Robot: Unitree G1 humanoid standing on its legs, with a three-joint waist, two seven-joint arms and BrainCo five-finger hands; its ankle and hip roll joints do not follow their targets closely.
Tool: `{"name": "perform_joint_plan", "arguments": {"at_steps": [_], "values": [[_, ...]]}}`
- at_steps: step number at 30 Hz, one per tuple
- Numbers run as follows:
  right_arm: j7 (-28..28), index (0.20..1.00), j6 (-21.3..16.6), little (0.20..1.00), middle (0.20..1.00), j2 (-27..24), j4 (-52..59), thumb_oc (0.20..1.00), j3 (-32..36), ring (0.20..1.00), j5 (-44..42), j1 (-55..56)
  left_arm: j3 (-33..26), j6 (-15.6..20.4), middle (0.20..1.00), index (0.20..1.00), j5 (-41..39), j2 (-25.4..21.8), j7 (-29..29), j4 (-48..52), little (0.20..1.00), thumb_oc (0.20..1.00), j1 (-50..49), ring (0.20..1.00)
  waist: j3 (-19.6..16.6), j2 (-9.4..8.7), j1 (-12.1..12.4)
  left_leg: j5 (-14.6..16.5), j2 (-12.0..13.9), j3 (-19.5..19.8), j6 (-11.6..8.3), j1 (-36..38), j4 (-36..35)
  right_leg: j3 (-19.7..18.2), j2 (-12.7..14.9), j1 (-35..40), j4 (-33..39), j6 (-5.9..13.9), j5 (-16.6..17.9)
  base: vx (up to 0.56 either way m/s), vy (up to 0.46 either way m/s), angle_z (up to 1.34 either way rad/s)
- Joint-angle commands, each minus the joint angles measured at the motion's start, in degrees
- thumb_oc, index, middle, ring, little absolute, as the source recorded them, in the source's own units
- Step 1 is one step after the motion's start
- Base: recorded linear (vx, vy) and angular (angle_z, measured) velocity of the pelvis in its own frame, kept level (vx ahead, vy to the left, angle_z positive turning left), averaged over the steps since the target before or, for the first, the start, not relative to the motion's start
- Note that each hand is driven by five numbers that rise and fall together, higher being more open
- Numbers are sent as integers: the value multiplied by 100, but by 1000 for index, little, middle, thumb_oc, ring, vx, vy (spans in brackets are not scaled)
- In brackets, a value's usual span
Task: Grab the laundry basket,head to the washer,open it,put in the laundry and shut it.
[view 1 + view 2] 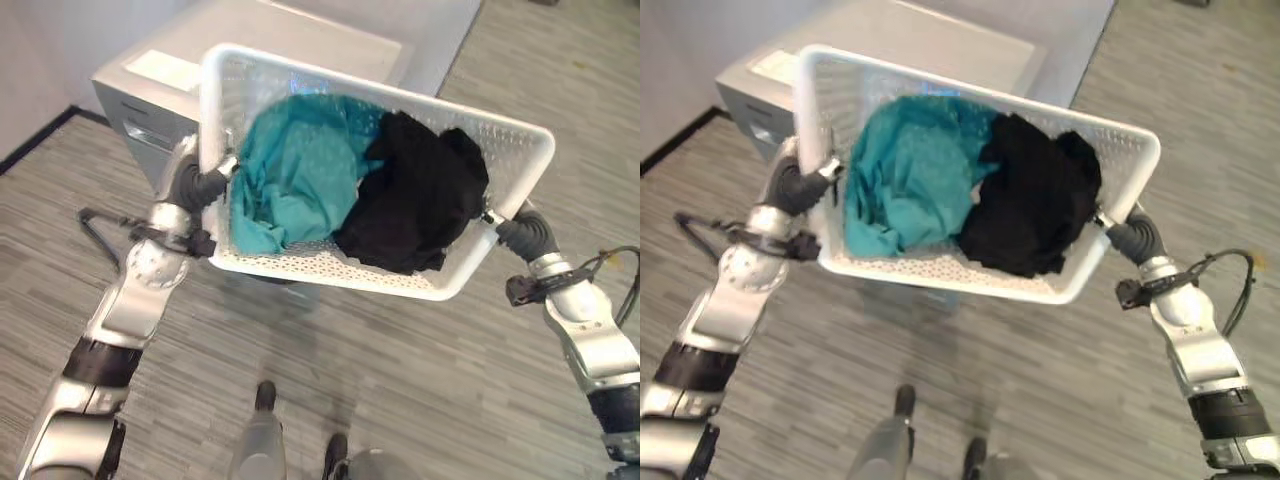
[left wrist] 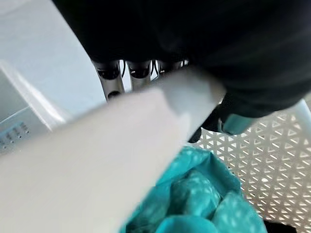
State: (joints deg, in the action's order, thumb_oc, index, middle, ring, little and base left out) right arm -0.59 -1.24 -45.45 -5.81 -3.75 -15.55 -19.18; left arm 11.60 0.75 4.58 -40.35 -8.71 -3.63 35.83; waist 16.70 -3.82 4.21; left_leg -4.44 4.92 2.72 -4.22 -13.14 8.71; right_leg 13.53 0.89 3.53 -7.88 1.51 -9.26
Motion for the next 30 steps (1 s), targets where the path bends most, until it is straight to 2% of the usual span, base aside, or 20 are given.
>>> {"name": "perform_joint_plan", "arguments": {"at_steps": [1, 3, 6, 8, 10, 11, 12, 13, 14, 15, 16, 18, 19, 20, 21, 22, 24, 27, 28, 30], "values": [[-611, 200, -38, 200, 200, -763, -592, 200, 501, 200, -620, -346, -669, 107, 200, 200, -410, -578, -737, -253, 200, 200, 508, 200, -581, -194, 200, -154, 144, 95, -218, -370, -448, -573, 36, 626, 572, 149, -257, 230, 143, -15], [-639, 200, -10, 200, 200, -773, -820, 200, 289, 200, -680, -660, -402, 110, 200, 200, -363, -656, -790, -368, 200, 200, 848, 200, -691, -203, 270, -16, 80, 63, -172, -383, -125, -607, 281, 732, 526, 272, -244, 322, 264, -11], [-609, 200, 105, 200, 200, -614, -1215, 200, -93, 200, -708, -1226, -189, 127, 200, 200, -368, -774, -787, -502, 200, 200, 1061, 200, -871, -210, 413, 437, -129, -116, 56, -193, 340, -762, 685, 740, 107, 508, -49, 324, 321, -50], [-667, 200, 171, 200, 200, -487, -1522, 200, -345, 200, -652, -1585, 111, 114, 200, 200, -420, -666, -832, -715, 200, 200, 1333, 200, -918, -189, 391, 613, -290, -255, 204, 42, 404, -856, 864, 560, -492, 678, 478, 287, 316, -70], [-738, 200, 215, 200, 200, -397, -1795, 200, -678, 200, -564, -2226, 448, 45, 200, 200, -445, -704, -921, -1094, 200, 200, 1815, 200, -875, -51, 301, 829, -443, -347, 469, 376, 355, -1012, 892, 76, -1520, 696, 913, 310, 396, -21], [-744, 200, 230, 200, 200, -287, -2052, 200, -803, 200, -552, -2446, 540, -20, 200, 200, -498, -704, -947, -1249, 200, 200, 1980, 200, -870, 40, 289, 955, -464, -417, 554, 617, 312, -778, 962, -192, -1786, 735, 951, 340, 367, -12], [-716, 200, 260, 200, 200, -278, -2230, 200, -880, 200, -548, -2579, 544, -50, 200, 200, -493, -716, -917, -1274, 200, 200, 2015, 200, -861, 75, 246, 978, -492, -422, 576, 749, 261, -698, 944, -322, -1800, 696, 891, 343, 267, -27], [-647, 200, 344, 200, 200, -366, -2424, 200, -1002, 200, -487, -2696, 580, -55, 200, 200, -478, -732, -868, -1305, 200, 200, 2040, 200, -844, 110, 134, 969, -566, -357, 590, 943, 157, -724, 629, -621, -1591, 609, 630, 451, 149, -24], [-522, 200, 480, 200, 200, -374, -2809, 200, -1446, 200, -356, -2976, 659, -84, 200, 200, -509, -758, -823, -1541, 200, 200, 2086, 200, -811, 66, -23, 1051, -632, -392, 502, 1340, -88, -283, 299, -791, -661, 441, 382, 383, 96, -5], [-520, 200, 474, 200, 200, -369, -2831, 200, -1465, 200, -360, -3000, 664, -79, 200, 200, -512, -761, -826, -1556, 200, 200, 2095, 200, -805, 75, -42, 1050, -621, -375, 494, 1359, -103, -262, 284, -748, -607, 433, 397, 328, -46, 27], [-453, 200, 541, 200, 200, -356, -2909, 200, -1543, 200, -295, -3040, 640, -145, 200, 200, -468, -733, -758, -1581, 200, 200, 2047, 200, -840, -35, 12, 1104, -677, -398, 428, 1382, -43, -56, 277, -484, -232, 357, 364, 143, -102, 86], [-405, 200, 549, 200, 200, -360, -2997, 200, -1692, 200, -266, -3112, 685, -180, 200, 200, -401, -637, -713, -1658, 200, 200, 2035, 200, -814, -147, -11, 1108, -686, -366, 314, 1295, 196, -268, 93, -258, 11, 243, 345, 124, -131, 47], [-379, 200, 535, 200, 200, -317, -3027, 200, -1764, 200, -301, -3165, 670, -193, 200, 200, -423, -585, -688, -1695, 200, 200, 2016, 200, -801, -184, 27, 1124, -638, -433, 211, 1199, 484, -204, 83, -141, 196, 185, 392, 41, -118, 7], [-384, 200, 547, 200, 200, -293, -3054, 200, -1819, 200, -315, -3192, 697, -207, 200, 200, -441, -537, -652, -1705, 200, 200, 2022, 200, -764, -220, 53, 1023, -569, -486, 129, 1055, 790, -163, 100, -62, 277, 144, 399, -35, -131, 47], [-363, 200, 586, 200, 200, -338, -3027, 200, -1929, 200, -290, -3248, 736, -234, 200, 200, -490, -469, -642, -1779, 200, 200, 2049, 200, -618, -226, 109, 676, -458, -349, -18, 555, 1635, -256, 15, 31, 388, 12, 413, -74, -97, 35], [-334, 200, 601, 200, 200, -352, -3013, 200, -1980, 200, -290, -3269, 736, -237, 200, 200, -527, -441, -642, -1816, 200, 200, 2047, 200, -577, -204, 128, 617, -411, -230, -23, 342, 1907, -282, -42, 49, 427, -28, 412, -62, -46, 1], [-302, 200, 613, 200, 200, -407, -3109, 200, -2060, 200, -314, -3321, 835, -265, 200, 200, -609, -458, -597, -1923, 200, 200, 2128, 200, -558, -215, 160, 665, -117, 62, 52, 122, 1541, -350, -11, 101, 444, 3, 320, 32, 59, -13], [-102, 200, 712, 200, 200, -404, -3065, 200, -2185, 200, -263, -3231, 950, -338, 200, 200, -641, -698, -444, -1960, 200, 200, 2158, 200, -657, -113, 237, 830, -72, 738, 23, 709, 673, -634, -88, 5, 206, 36, 158, 136, 131, -58], [34, 200, 783, 200, 200, -493, -2767, 200, -1916, 200, -210, -2701, 1057, -379, 200, 200, -625, -733, -290, -2033, 200, 200, 2086, 200, -719, -64, 82, 849, 2, 570, -37, 884, 474, -608, -48, 19, 65, 36, 65, 218, 200, -110], [206, 200, 845, 200, 200, -638, -2226, 200, -1653, 200, -136, -2219, 1223, -420, 200, 200, -618, -911, -117, -2140, 200, 200, 2167, 200, -785, -74, 31, 936, -57, 510, -13, 1051, 399, -683, 40, 22, -43, 73, 62, 168, 166, -69]]}}
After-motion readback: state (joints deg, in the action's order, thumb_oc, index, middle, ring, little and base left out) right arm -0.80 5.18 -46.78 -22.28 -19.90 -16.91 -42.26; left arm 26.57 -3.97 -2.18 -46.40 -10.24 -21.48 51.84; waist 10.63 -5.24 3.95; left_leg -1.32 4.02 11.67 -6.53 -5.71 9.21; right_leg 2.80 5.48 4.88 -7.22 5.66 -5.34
